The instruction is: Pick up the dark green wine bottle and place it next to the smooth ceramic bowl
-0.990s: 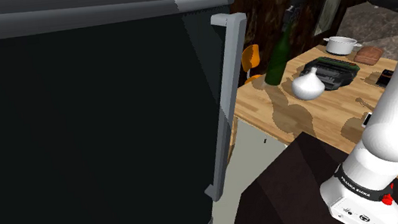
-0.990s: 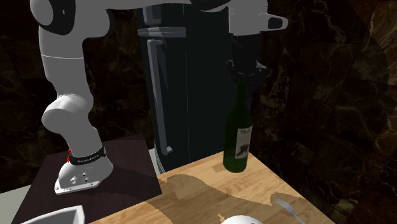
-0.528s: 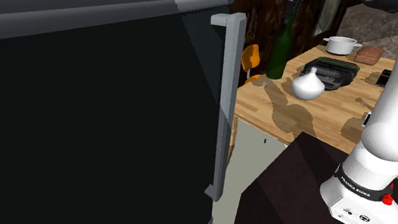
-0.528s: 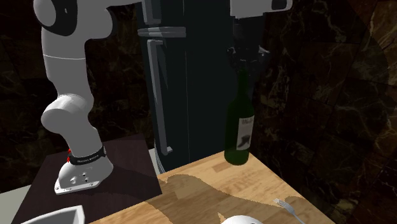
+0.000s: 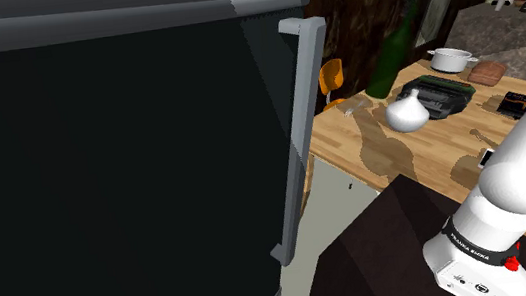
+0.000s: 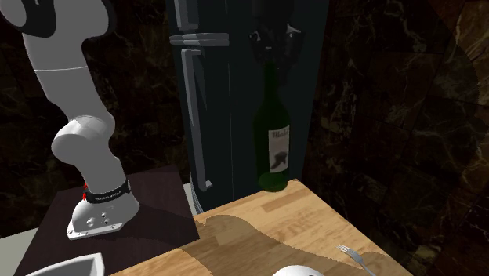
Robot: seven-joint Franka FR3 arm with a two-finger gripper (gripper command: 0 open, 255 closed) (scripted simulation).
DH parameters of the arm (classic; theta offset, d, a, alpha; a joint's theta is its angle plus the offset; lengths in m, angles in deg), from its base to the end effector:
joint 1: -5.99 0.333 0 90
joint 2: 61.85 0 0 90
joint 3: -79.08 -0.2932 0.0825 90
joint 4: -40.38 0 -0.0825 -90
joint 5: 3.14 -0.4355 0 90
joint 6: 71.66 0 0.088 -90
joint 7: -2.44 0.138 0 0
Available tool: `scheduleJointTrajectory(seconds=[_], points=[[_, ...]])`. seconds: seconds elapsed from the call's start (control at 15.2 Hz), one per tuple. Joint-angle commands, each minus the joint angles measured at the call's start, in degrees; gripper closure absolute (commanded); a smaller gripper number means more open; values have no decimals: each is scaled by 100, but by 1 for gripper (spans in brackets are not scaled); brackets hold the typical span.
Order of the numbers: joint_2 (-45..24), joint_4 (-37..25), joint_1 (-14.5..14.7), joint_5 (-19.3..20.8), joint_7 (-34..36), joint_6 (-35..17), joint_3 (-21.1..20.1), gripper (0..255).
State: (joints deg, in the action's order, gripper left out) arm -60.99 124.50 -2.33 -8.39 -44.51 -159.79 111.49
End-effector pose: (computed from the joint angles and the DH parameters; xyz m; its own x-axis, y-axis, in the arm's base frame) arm 0.4622 -0.3841 0.6297 0.9852 0.1134 0.1287 0.1153 -0.9933 -0.0071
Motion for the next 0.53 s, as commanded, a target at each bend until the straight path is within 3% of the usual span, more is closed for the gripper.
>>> scheduleJointTrajectory(seconds=[0.0, 0.46], points=[[321, 99, 9, 175, 21, 173, -15, 255], [1232, 121, -80, 649, -29, 932, -77, 255]])
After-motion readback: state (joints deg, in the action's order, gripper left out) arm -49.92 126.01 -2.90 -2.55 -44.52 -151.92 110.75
